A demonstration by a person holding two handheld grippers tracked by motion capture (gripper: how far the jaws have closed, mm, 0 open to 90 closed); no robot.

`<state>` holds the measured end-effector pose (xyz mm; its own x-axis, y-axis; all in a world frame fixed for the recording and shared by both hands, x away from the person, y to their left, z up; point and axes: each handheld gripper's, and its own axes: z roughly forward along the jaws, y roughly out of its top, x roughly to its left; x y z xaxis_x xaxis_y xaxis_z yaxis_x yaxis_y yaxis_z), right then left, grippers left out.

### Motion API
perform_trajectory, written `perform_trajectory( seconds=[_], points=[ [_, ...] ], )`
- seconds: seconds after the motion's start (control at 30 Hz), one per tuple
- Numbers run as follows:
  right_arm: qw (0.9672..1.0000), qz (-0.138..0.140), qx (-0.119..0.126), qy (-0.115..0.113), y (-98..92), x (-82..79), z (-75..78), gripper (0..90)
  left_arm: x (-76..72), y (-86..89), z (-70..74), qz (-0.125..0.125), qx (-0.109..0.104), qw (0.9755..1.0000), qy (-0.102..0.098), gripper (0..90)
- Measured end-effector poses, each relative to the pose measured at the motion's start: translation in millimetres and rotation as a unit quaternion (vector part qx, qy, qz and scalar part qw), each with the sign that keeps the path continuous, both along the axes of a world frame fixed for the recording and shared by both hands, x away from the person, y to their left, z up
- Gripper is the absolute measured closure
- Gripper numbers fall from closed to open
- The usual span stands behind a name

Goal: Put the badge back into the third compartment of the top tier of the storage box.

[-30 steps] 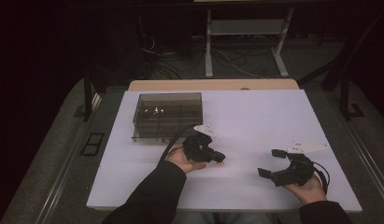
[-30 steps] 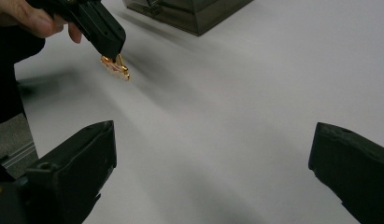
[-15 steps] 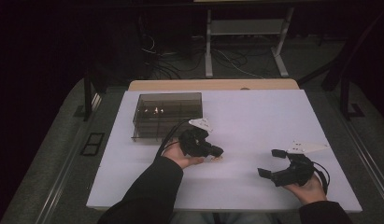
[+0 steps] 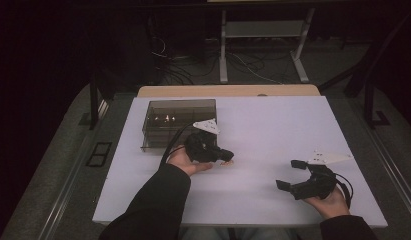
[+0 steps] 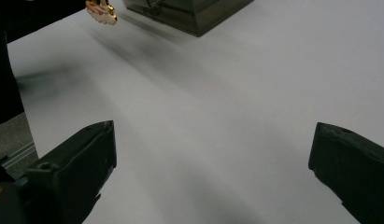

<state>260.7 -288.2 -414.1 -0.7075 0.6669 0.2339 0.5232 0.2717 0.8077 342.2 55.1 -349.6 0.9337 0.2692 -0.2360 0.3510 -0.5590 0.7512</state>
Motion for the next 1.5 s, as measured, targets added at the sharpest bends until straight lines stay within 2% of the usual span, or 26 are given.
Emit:
perform_trajectory(
  seconds=[0.47,0.93,1.5],
  points=[
    [1.0,0.0,0.0,0.0,-0.1,0.1,0.0,0.3,7.6,17.3,14.3,0.017,-0.006,0.9998,-0.012,88.2],
    [1.0,0.0,0.0,-0.002,-0.3,0.3,-0.1,0.2,16.3,33.6,23.8,0.039,-0.011,0.9991,-0.015,88.2],
    [1.0,-0.001,0.0,-0.002,-0.5,0.4,-0.3,0.3,28.6,54.5,32.7,0.071,-0.025,0.9969,-0.02,88.2]
  ],
)
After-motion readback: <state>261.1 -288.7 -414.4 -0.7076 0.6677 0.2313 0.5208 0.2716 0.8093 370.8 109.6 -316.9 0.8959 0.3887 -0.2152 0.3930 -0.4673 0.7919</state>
